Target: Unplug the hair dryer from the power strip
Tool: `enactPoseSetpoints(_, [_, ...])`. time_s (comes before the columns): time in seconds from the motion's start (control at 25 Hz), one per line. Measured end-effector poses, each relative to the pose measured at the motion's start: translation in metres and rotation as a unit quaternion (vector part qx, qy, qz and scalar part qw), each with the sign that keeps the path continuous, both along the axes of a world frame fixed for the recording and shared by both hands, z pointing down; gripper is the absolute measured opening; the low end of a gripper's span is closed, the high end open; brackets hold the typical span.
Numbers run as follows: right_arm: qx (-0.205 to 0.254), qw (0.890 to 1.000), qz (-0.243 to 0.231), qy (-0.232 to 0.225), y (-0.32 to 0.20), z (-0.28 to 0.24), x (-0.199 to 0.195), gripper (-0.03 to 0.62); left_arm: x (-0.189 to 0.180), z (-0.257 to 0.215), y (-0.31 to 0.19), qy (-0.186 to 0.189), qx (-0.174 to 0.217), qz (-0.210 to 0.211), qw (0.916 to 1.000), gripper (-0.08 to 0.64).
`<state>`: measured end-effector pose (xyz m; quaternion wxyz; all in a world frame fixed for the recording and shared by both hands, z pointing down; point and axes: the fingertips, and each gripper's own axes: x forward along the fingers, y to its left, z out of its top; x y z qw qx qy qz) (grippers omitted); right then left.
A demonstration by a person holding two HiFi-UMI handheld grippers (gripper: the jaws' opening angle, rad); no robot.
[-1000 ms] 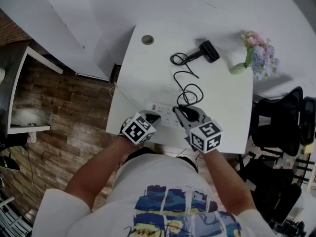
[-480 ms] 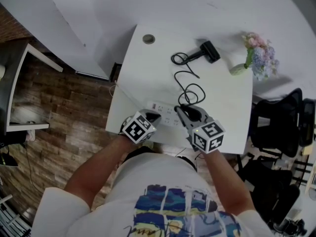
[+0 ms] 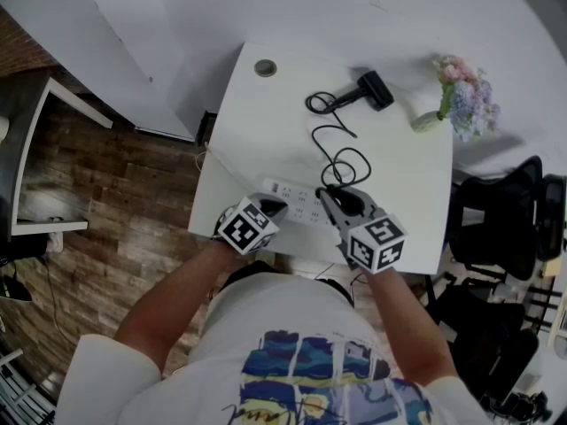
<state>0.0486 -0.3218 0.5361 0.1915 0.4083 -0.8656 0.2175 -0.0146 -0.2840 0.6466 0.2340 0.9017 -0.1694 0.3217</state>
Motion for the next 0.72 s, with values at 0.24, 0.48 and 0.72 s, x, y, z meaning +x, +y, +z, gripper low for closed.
enactPoseSetpoints(0.24, [0.000,1.000,0.006,-0.004,0.000,-0.002,0.005,0.055,0.000,-0.001,0.000,0.001,0.000,-0.003,1.0000,0.002])
enactPoseSetpoints(0.48, [-0.004,1.000,0.012,-0.009,0.000,-0.001,0.009,0.055,0.000,-0.001,0.000,0.001,0.000,-0.004,1.0000,0.001])
enactPoseSetpoints(0.72, [-0.013,0.999,0.023,-0.018,-0.001,0.003,0.013,0.055,0.000,-0.002,-0.002,-0.001,0.003,-0.001,1.0000,0.002])
